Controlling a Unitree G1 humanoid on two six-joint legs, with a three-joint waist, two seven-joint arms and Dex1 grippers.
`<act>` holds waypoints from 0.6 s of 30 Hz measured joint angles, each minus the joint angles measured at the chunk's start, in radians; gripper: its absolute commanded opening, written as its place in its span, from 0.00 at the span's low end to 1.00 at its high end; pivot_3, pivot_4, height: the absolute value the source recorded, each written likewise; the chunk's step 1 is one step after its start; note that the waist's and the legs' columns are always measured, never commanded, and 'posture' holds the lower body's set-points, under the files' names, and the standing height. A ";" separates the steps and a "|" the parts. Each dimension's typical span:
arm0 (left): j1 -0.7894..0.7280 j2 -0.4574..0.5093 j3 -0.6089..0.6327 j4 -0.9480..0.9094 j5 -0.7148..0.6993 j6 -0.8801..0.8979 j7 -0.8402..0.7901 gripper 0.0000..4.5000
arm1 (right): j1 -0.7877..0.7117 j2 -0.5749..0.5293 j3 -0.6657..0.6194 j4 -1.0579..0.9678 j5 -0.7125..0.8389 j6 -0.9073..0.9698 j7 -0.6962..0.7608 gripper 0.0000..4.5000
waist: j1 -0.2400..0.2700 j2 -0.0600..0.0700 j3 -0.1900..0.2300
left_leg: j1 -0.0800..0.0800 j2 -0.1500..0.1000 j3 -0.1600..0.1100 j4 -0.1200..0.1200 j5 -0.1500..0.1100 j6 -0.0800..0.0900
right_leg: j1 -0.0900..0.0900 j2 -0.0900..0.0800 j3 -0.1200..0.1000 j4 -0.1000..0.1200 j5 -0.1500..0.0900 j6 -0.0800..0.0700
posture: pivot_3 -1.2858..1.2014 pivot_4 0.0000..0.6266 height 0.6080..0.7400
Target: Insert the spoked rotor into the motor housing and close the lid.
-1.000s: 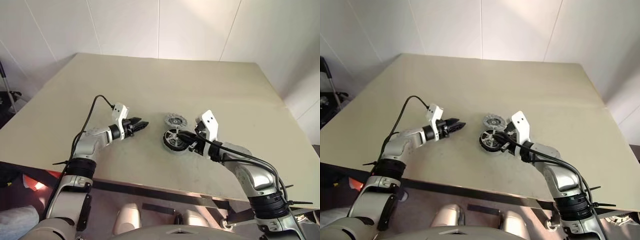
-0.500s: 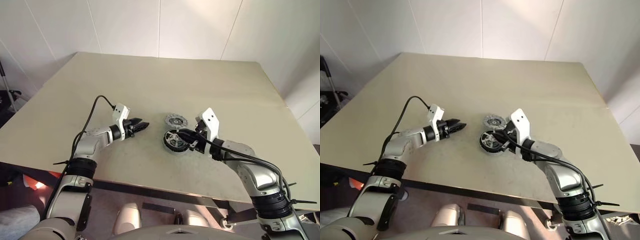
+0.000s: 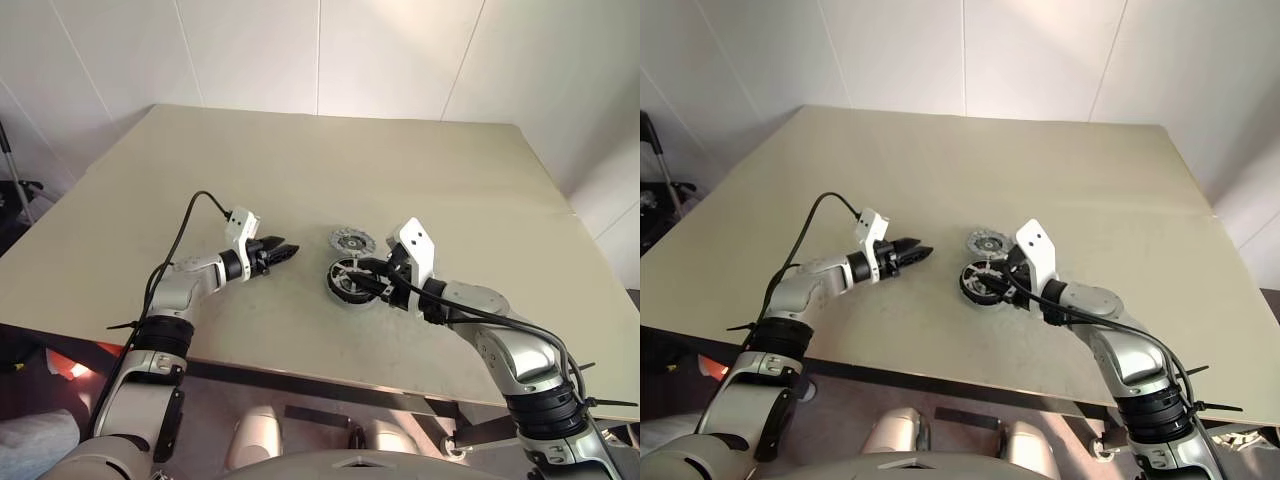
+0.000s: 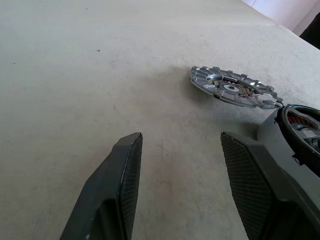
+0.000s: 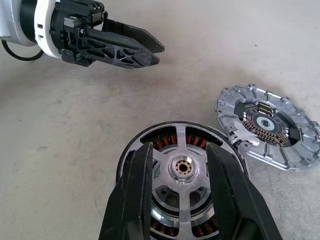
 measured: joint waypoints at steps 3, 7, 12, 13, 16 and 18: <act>0.000 -0.001 0.000 0.000 0.000 0.000 0.002 0.59 | -0.002 0.000 0.001 0.010 0.000 0.010 0.000 0.42 | 0.000 0.000 0.000 | 0.000 0.000 0.000 0.000 0.000 0.000 | 0.000 0.000 0.000 0.000 0.000 0.000 | 0.52 0.00 1.00; 0.005 -0.003 0.001 -0.004 0.000 0.000 0.008 0.59 | -0.003 -0.001 0.009 0.033 -0.002 0.028 0.002 0.42 | 0.000 0.000 0.000 | 0.000 0.000 0.000 0.000 0.000 0.000 | 0.000 0.000 0.000 0.000 0.000 0.000 | 0.52 0.00 1.00; 0.030 -0.003 0.001 -0.018 0.000 0.000 0.014 0.59 | -0.006 -0.005 0.009 0.034 -0.002 0.038 0.006 0.42 | 0.000 0.000 0.000 | 0.000 0.000 0.000 -0.001 0.000 0.000 | 0.000 0.000 0.000 0.000 0.000 0.001 | 0.52 0.00 1.00; 0.034 -0.003 0.001 -0.022 0.000 0.000 0.017 0.59 | -0.006 -0.006 0.009 0.034 -0.002 0.038 0.006 0.38 | 0.000 0.000 0.000 | 0.000 0.000 0.000 -0.001 0.000 0.000 | 0.000 0.000 0.000 0.000 -0.001 0.001 | 0.52 0.00 1.00; 0.041 -0.003 0.001 -0.032 -0.001 0.001 0.021 0.59 | -0.007 -0.008 0.009 0.034 -0.001 0.041 0.007 0.21 | 0.000 0.000 0.000 | 0.001 0.000 0.000 0.000 0.000 0.000 | 0.000 0.000 0.000 0.000 -0.001 0.002 | 0.52 0.00 1.00; 0.042 -0.005 0.001 -0.035 -0.001 0.002 0.024 0.59 | -0.010 -0.010 0.005 0.038 0.001 0.046 0.010 0.08 | 0.000 0.000 0.000 | 0.001 0.000 0.000 -0.001 0.000 0.000 | 0.000 0.000 0.000 0.000 -0.001 0.002 | 0.52 0.00 1.00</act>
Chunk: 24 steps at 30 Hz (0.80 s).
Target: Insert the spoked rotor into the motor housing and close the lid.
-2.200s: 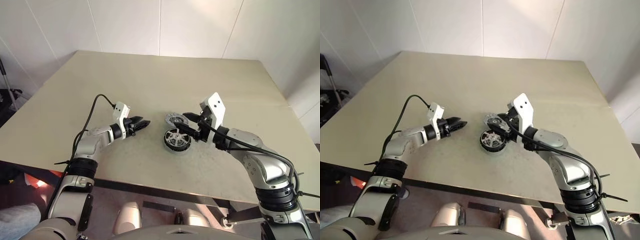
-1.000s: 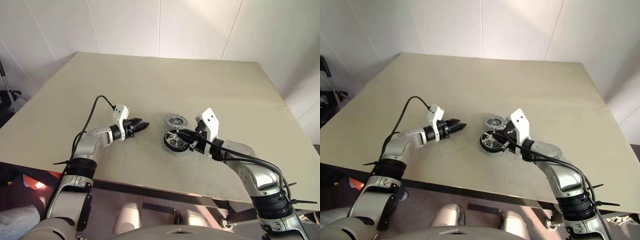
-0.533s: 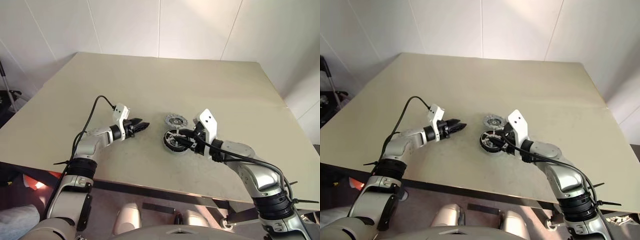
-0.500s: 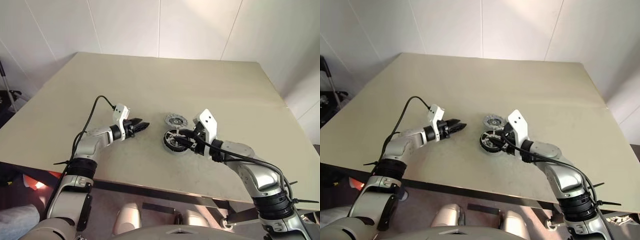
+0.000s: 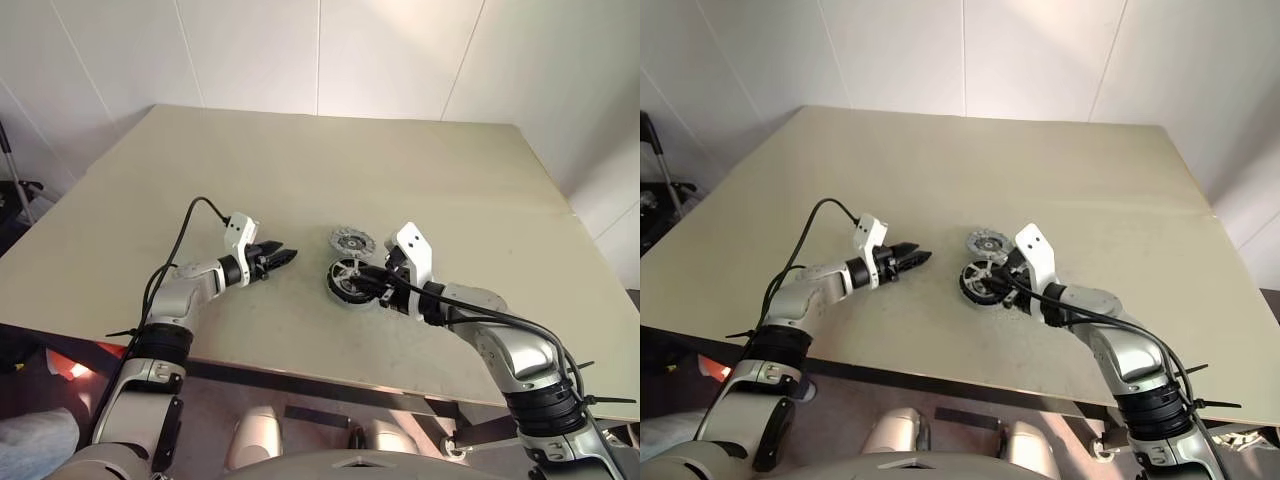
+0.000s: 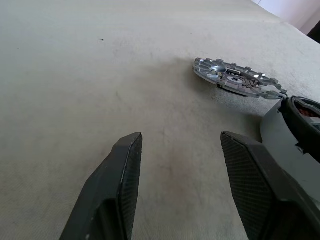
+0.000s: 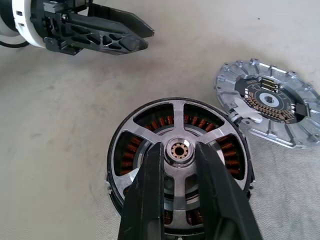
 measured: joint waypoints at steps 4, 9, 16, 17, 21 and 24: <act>0.000 -0.001 0.000 0.000 0.000 0.000 0.002 0.59 | 0.000 -0.001 0.000 0.001 0.002 0.006 0.004 0.08 | 0.000 0.000 0.000 | 0.000 0.000 0.000 0.000 0.000 0.000 | 0.000 0.000 0.000 0.000 0.000 0.000 | 0.52 0.00 1.00; 0.000 -0.001 0.000 0.000 0.000 0.000 0.004 0.59 | 0.000 0.001 -0.015 -0.005 0.023 0.020 0.007 0.08 | 0.000 0.000 0.000 | -0.001 0.000 0.000 -0.001 0.000 0.000 | -0.001 0.000 0.000 -0.001 -0.001 0.002 | 0.52 0.00 1.00; 0.000 -0.003 -0.001 0.000 0.000 0.000 0.004 0.59 | -0.076 -0.005 -0.099 -0.069 0.091 0.073 -0.001 0.08 | 0.000 0.000 0.000 | -0.005 0.000 0.000 -0.001 0.001 -0.001 | -0.005 0.000 0.000 0.000 0.001 -0.002 | 0.52 0.00 1.00; 0.000 -0.003 -0.001 0.000 0.000 0.000 0.004 0.59 | -0.088 -0.008 -0.110 -0.080 0.093 0.074 -0.001 0.08 | 0.000 0.000 0.000 | -0.005 0.000 0.000 -0.001 0.001 -0.001 | -0.005 0.000 0.000 0.000 0.001 -0.002 | 0.52 0.00 1.00; 0.000 -0.003 -0.001 0.000 0.000 0.000 0.003 0.59 | -0.090 -0.013 -0.125 -0.088 0.102 0.077 -0.001 0.08 | 0.001 0.000 0.000 | -0.007 0.000 0.000 -0.001 0.001 -0.001 | -0.006 0.000 0.000 -0.001 0.001 -0.002 | 0.52 0.00 1.00; 0.000 -0.003 -0.002 0.000 0.001 0.000 0.003 0.59 | -0.079 -0.013 -0.123 -0.088 0.101 0.077 -0.003 0.08 | 0.001 0.000 0.000 | -0.008 0.000 0.000 -0.001 0.001 -0.001 | -0.007 0.000 0.000 -0.001 0.001 -0.002 | 0.52 0.00 1.00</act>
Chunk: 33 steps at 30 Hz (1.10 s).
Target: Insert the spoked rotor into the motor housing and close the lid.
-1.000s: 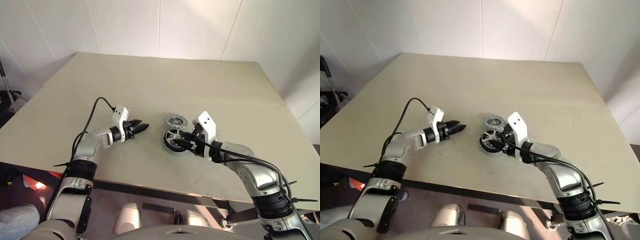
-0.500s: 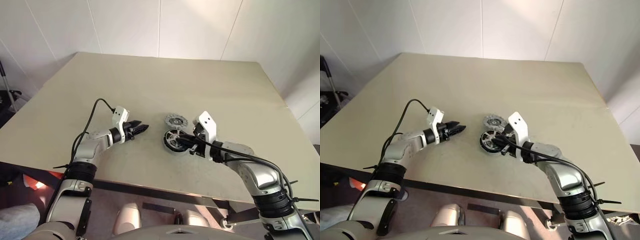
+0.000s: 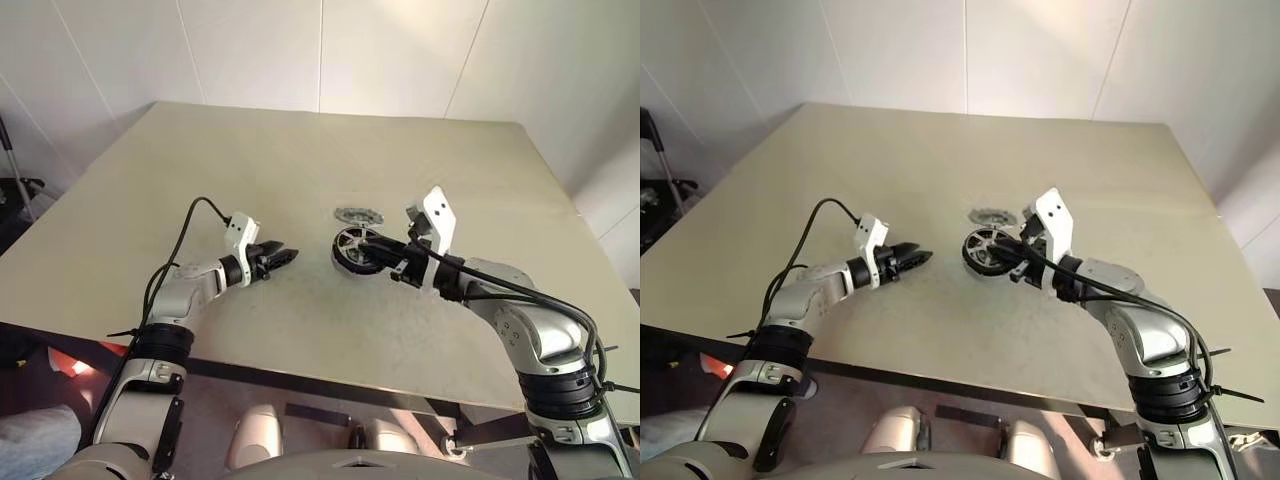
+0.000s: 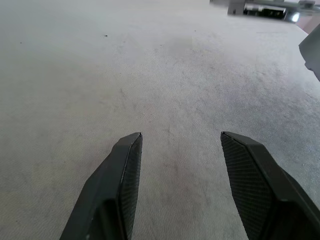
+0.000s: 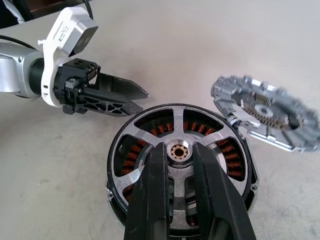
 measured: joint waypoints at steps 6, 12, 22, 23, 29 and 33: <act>0.000 0.001 0.000 0.000 0.000 0.000 -0.004 0.59 | 0.027 0.008 0.034 0.012 -0.022 -0.006 -0.005 0.08 | 0.000 0.000 0.000 | 0.000 0.000 0.000 0.000 0.000 0.000 | 0.000 0.000 0.000 0.000 0.000 0.000 | 0.52 0.00 1.00; 0.000 0.006 0.000 0.000 0.000 0.001 -0.006 0.59 | 0.066 0.010 0.125 0.103 -0.109 -0.091 -0.007 0.08 | 0.000 0.000 0.000 | 0.000 0.000 0.000 0.000 0.000 0.000 | 0.000 0.000 0.000 0.000 0.000 0.000 | 0.52 0.00 1.00; 0.000 0.011 -0.001 0.000 0.000 0.009 -0.008 0.59 | 0.069 -0.020 0.229 0.157 -0.268 -0.287 -0.030 0.08 | -0.002 0.000 0.000 | 0.013 0.000 0.000 0.000 0.000 0.000 | 0.011 0.000 0.000 0.000 -0.004 0.007 | 0.52 0.00 1.00; 0.000 0.011 -0.002 0.001 0.001 0.009 -0.008 0.59 | 0.069 -0.032 0.255 0.167 -0.306 -0.334 -0.037 0.08 | -0.003 -0.001 -0.001 | 0.016 0.000 0.000 0.000 0.000 0.000 | 0.014 0.000 0.000 0.000 -0.004 0.007 | 0.52 0.00 1.00; -0.001 0.013 -0.002 0.003 0.001 0.009 -0.009 0.59 | 0.071 0.002 0.245 0.242 -0.322 -0.374 -0.051 0.08 | -0.007 -0.001 0.000 | 0.025 0.000 0.000 -0.001 0.000 0.000 | 0.024 0.000 -0.001 -0.008 -0.005 0.010 | 0.52 0.00 1.00; -0.001 0.015 -0.002 0.003 0.001 0.009 -0.009 0.59 | 0.069 0.003 0.240 0.249 -0.321 -0.374 -0.049 0.08 | -0.011 -0.001 -0.001 | 0.025 -0.001 0.001 -0.014 0.000 0.000 | 0.028 0.000 -0.002 -0.027 -0.005 0.010 | 0.52 0.00 1.00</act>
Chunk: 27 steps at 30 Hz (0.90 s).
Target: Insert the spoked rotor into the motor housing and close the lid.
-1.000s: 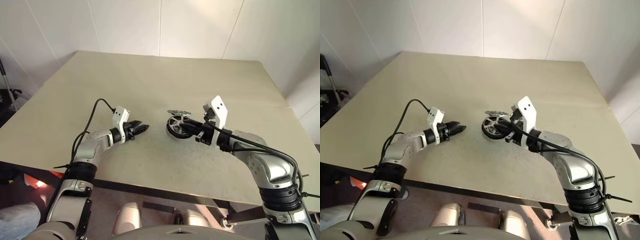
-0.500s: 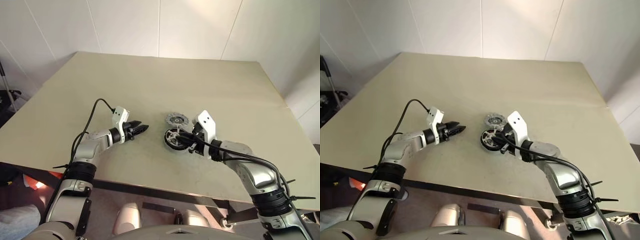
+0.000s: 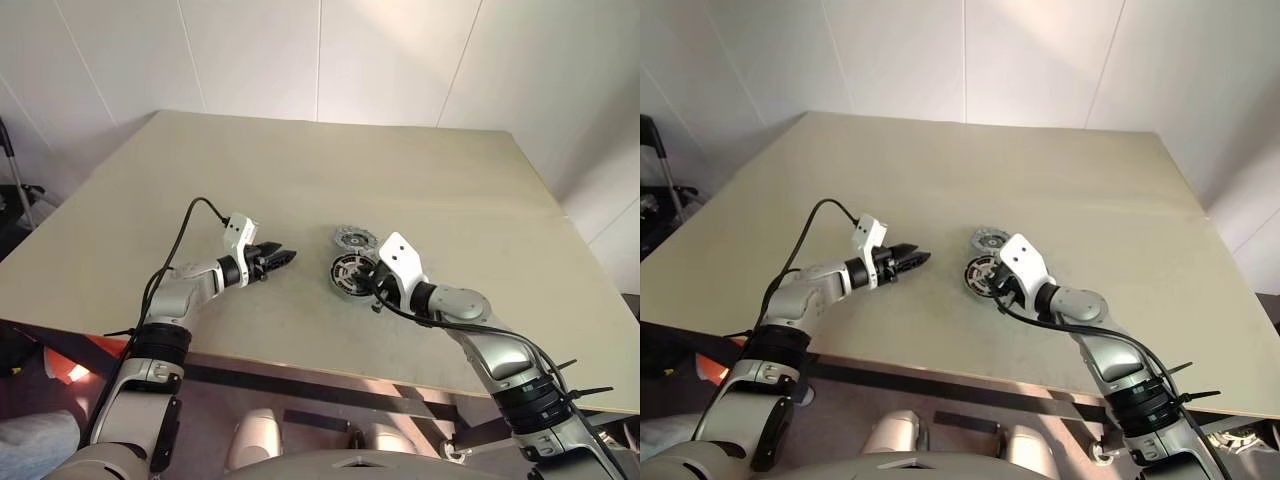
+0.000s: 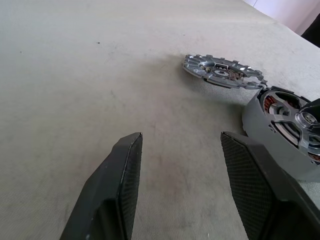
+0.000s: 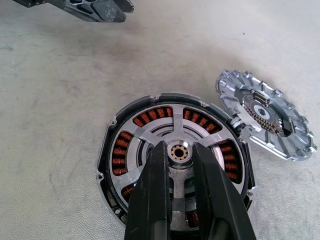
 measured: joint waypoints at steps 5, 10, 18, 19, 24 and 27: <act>0.000 0.001 0.000 0.000 0.000 0.000 0.000 0.59 | 0.001 0.029 -0.030 -0.012 0.055 0.056 0.016 0.08 | -0.010 -0.001 0.000 | 0.000 0.000 0.000 0.000 0.001 0.000 | 0.000 0.000 0.001 0.002 0.001 0.001 | 0.52 0.00 1.00; 0.000 0.001 0.000 0.000 0.000 0.000 0.000 0.59 | -0.002 0.057 -0.111 -0.057 0.190 0.210 0.034 0.08 | -0.011 -0.001 0.000 | -0.006 0.001 0.001 -0.001 0.002 -0.001 | -0.008 0.000 0.001 0.012 0.006 -0.007 | 0.52 0.00 1.00; -0.006 -0.003 -0.001 0.002 0.000 0.000 0.001 0.59 | -0.025 0.032 -0.121 -0.064 0.205 0.237 0.055 0.52 | -0.012 0.000 -0.001 | -0.026 0.001 0.000 -0.001 0.006 0.000 | -0.028 0.001 0.000 0.015 0.008 -0.010 | 0.52 0.00 1.00; -0.006 -0.003 0.000 0.003 0.000 0.000 0.001 0.59 | -0.025 0.033 -0.120 -0.064 0.189 0.227 0.048 0.59 | -0.012 0.000 -0.001 | -0.026 0.001 0.000 -0.001 0.006 0.000 | -0.028 0.001 0.000 0.015 0.008 -0.010 | 0.52 0.00 1.00; -0.006 -0.001 0.000 0.005 0.001 -0.001 0.001 0.59 | -0.023 0.033 -0.119 -0.065 0.172 0.194 0.051 0.59 | -0.012 0.000 -0.001 | -0.021 0.001 0.000 0.000 0.004 -0.002 | -0.023 0.001 0.000 0.014 0.008 -0.010 | 0.52 0.00 1.00; -0.007 -0.001 0.000 0.007 0.001 -0.001 0.001 0.59 | -0.023 0.034 -0.132 -0.083 0.195 0.196 0.063 0.59 | -0.012 0.000 -0.001 | -0.019 0.001 0.000 0.000 0.003 -0.002 | -0.022 0.001 0.000 0.015 0.008 -0.010 | 0.52 0.00 1.00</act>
